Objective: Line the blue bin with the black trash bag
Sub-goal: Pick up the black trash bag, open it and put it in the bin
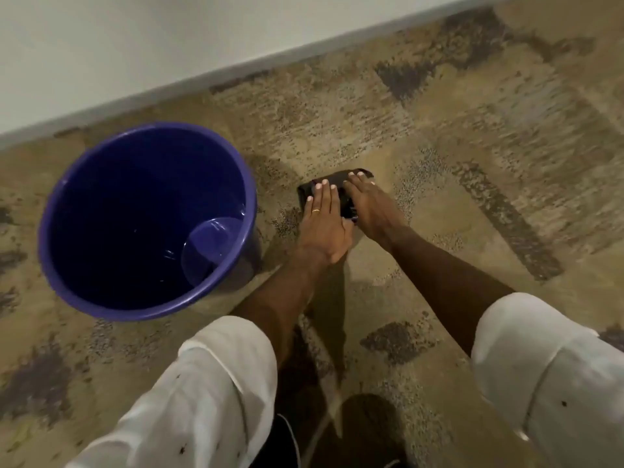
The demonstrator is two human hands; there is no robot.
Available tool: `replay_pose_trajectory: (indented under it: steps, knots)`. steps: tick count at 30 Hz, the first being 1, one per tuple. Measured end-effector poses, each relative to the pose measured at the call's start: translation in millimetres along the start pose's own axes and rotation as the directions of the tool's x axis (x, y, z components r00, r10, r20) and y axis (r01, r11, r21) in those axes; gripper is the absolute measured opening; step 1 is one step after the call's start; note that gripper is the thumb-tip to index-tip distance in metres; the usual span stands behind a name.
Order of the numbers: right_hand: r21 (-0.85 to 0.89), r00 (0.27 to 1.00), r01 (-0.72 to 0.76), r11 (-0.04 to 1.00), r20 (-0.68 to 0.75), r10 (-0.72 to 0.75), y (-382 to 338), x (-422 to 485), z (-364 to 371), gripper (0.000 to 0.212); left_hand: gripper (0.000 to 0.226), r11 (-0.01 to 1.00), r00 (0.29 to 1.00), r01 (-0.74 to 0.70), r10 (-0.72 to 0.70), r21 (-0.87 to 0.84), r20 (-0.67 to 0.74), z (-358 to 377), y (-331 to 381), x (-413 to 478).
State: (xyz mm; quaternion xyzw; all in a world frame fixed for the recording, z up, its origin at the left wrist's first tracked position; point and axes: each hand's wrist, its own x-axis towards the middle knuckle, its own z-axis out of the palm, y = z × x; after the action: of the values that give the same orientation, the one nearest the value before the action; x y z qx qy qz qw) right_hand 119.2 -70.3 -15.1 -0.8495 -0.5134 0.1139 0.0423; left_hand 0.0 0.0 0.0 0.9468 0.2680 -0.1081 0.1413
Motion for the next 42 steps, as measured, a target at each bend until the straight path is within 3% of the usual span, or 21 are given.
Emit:
replay_pose_trajectory:
  steps: [8, 15, 20, 24, 28, 33, 39, 42]
  knots:
    - [0.045, 0.996, -0.024, 0.999, -0.080, 0.028, 21, 31, 53, 0.057, 0.069, 0.997, 0.999, -0.028, 0.030, 0.073, -0.038, 39, -17, 55]
    - [0.100, 0.973, -0.036, 0.994, -0.225, 0.058, 22, 34, 61, 0.018, 0.060, 0.988, 0.993, -0.001, -0.017, -0.154, -0.115, 54, -16, 65]
    - [0.294, 0.941, -0.040, 0.955, -0.310, 0.135, 12, 38, 35, 0.022, 0.041, 0.935, 0.937, 0.034, -0.153, -0.354, -0.313, 41, -22, 61]
    - [0.299, 0.915, 0.147, 0.943, -0.404, -0.014, 3, 47, -11, 0.025, 0.038, 0.827, 0.849, 0.037, -0.322, -0.561, -0.418, 12, -22, 61]
    - [0.264, 0.889, 0.267, 0.927, -0.439, -0.131, -5, 54, -70, 0.024, 0.024, 0.803, 0.780, -0.031, -0.353, -0.595, -0.516, -29, -22, 53]
    - [0.190, 0.876, 0.403, 0.895, -0.366, -0.316, -34, 64, -162, 0.023, 0.021, 0.744, 0.804, -0.121, -0.314, -0.657, -0.504, -96, -39, 20]
    - [0.138, 0.695, 0.637, 0.758, -0.529, -0.488, -115, 53, -284, 0.031, 0.016, 0.655, 0.742, -0.226, -0.363, -0.721, -0.563, -191, -88, -46]
    - [-0.046, 0.578, 0.732, 0.680, -0.485, -0.656, -162, 49, -332, 0.035, 0.014, 0.579, 0.636, -0.283, -0.484, -0.765, -0.601, -236, -126, -90]
